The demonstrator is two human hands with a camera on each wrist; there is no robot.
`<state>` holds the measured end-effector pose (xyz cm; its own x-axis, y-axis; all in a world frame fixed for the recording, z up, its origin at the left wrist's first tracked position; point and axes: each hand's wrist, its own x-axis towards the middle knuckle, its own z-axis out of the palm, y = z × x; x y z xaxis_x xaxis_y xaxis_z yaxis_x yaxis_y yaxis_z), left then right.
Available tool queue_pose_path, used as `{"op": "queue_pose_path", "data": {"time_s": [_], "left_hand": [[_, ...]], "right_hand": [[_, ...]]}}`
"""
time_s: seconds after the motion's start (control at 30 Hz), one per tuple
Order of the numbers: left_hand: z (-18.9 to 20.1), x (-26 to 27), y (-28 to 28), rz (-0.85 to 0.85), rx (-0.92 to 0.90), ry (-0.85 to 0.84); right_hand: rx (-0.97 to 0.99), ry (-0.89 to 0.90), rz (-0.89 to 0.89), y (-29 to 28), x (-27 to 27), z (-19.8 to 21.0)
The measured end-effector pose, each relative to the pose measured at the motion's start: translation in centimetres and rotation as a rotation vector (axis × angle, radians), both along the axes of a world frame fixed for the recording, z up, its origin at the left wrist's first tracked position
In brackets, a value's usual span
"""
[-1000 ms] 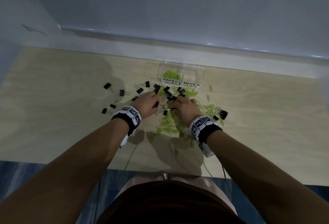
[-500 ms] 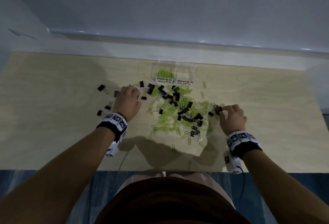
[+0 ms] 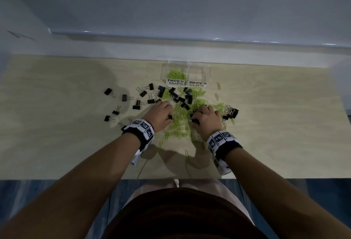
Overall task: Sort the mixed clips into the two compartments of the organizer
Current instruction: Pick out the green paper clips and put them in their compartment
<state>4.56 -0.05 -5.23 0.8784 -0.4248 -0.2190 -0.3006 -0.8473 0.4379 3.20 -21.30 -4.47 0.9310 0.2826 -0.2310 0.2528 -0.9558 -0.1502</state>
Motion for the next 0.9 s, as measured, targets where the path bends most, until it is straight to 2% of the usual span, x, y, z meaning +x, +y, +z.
{"op": "queue_pose_path", "data": {"time_s": [0.13, 0.23, 0.37, 0.43, 0.5, 0.57, 0.67, 0.8, 0.9], "left_hand": [[0.3, -0.6, 1.1, 0.048, -0.122, -0.049], [0.2, -0.8, 2.9, 0.174, -0.151, -0.071], [0.0, -0.6, 5.5, 0.325, -0.005, -0.154], [-0.1, -0.6, 5.7, 0.331, 0.104, -0.217], [0.0, -0.6, 4.8, 0.287, 0.107, -0.226], [0.5, -0.8, 2.8, 0.205, -0.009, -0.159], [2.0, -1.3, -1.7, 0.148, -0.208, 0.049], [3.4, -2.0, -6.6, 0.241, -0.476, 0.288], [2.8, -2.0, -7.0, 0.332, -0.593, 0.366]], "right_hand": [[-0.014, 0.047, 0.021, -0.4, 0.4, -0.3], [0.085, 0.055, -0.002, -1.0, 0.4, 0.0], [0.247, -0.043, -0.157, -3.6, 0.5, 0.7], [0.268, -0.083, -0.178, -5.3, 0.5, 1.0], [0.306, -0.086, -0.163, -6.5, 0.5, 1.2], [0.374, -0.056, -0.153, -6.7, 0.5, 1.4], [0.441, 0.001, -0.157, -5.5, 0.1, 1.7], [0.550, -0.009, -0.093, -2.9, -0.9, 1.4], [0.562, -0.018, -0.091, -2.2, -1.0, 0.9]]}}
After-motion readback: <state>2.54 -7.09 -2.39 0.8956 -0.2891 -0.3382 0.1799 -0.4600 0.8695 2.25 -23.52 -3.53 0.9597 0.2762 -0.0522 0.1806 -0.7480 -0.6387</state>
